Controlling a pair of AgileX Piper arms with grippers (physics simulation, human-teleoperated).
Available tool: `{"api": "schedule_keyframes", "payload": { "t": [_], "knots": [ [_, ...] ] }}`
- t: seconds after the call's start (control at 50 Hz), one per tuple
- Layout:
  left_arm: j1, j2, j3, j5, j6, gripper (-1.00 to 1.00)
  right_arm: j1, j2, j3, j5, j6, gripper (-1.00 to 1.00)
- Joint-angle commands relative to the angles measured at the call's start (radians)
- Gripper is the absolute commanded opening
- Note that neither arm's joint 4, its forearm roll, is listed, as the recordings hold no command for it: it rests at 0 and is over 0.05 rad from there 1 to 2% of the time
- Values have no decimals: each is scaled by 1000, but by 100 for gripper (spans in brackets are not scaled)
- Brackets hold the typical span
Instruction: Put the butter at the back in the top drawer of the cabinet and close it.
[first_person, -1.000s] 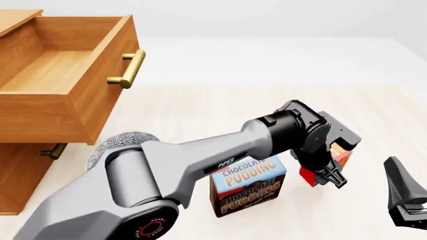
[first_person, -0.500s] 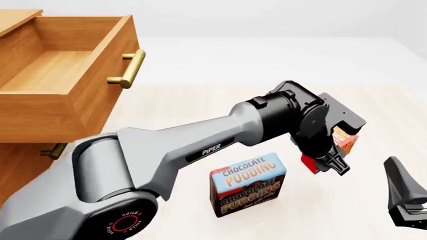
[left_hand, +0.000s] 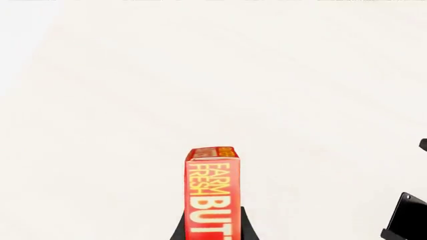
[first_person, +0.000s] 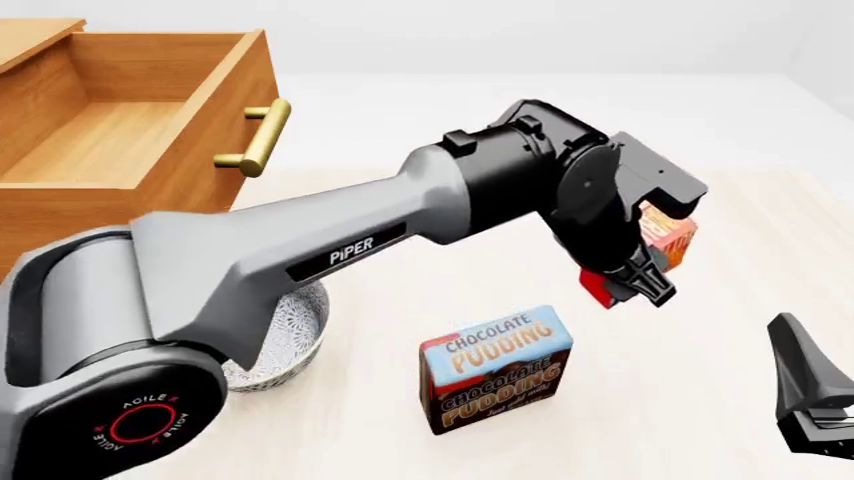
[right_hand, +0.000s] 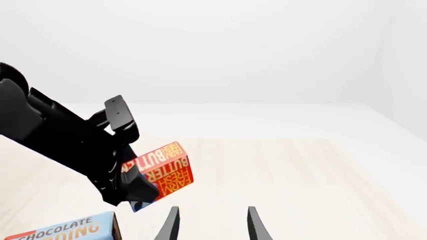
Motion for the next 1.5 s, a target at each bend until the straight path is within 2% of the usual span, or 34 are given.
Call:
{"api": "schedule_keyframes", "payload": {
  "t": [0.02, 0.14, 0.48, 0.88, 1.26, 1.5],
  "knots": [
    [29, -107, 68, -5, 33, -100, 0, 0, 0, 0, 0, 100],
    [65, -177, 136, -12, 54, -100, 0, 0, 0, 0, 0, 100],
    [109, -298, 228, 5, 80, -100, 0, 1, 0, 0, 0, 100],
    [189, -489, 386, 7, 126, -100, 0, -1, 0, 0, 0, 100],
    [304, -695, 559, 13, 194, -100, 0, 0, 0, 0, 0, 100],
    [383, -815, 617, 47, 237, -100, 0, 0, 0, 0, 0, 100]
  ]
}}
